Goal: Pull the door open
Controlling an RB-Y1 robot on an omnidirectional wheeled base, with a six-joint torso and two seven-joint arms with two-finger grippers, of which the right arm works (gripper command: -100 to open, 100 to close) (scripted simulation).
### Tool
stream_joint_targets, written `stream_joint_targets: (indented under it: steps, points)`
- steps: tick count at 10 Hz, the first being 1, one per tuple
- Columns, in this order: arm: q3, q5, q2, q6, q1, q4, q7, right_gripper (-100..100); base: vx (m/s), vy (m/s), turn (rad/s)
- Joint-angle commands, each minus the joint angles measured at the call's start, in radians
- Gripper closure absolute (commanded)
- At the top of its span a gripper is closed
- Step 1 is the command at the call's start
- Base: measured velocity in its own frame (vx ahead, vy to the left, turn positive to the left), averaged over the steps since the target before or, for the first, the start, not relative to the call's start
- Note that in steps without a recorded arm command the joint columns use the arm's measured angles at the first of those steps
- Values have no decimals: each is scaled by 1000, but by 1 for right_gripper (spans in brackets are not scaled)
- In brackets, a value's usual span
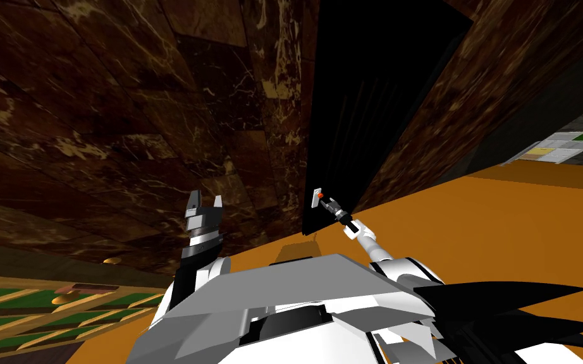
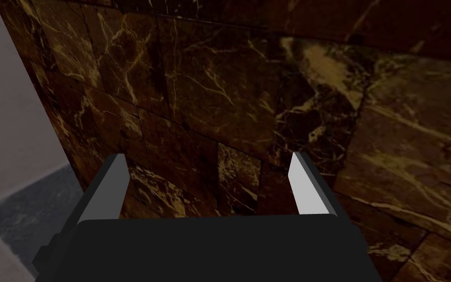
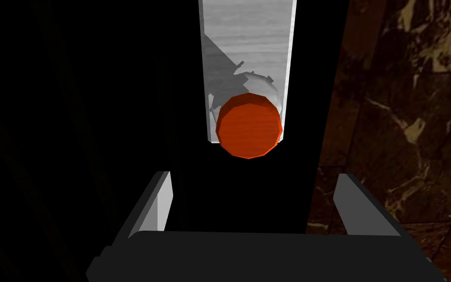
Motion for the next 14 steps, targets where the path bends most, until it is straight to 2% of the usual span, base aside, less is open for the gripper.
stream_joint_targets:
  steps: [1, 4, 5, 10, 14]
  points:
    - [-4, -1, 6, 6, -4, 3, 7, -100, 209, 36, 43]
    - [-7, -2, 10, 10, -8, 6, 12, -100, 165, 25, 32]
    - [-7, -2, 10, 10, -8, 6, 12, 100, -12, -2, -7]
    - [-7, -2, 10, 10, -8, 6, 12, 100, -16, -4, 2]
    - [9, -56, 17, 24, -7, -3, -77, 100, -38, -54, 59]
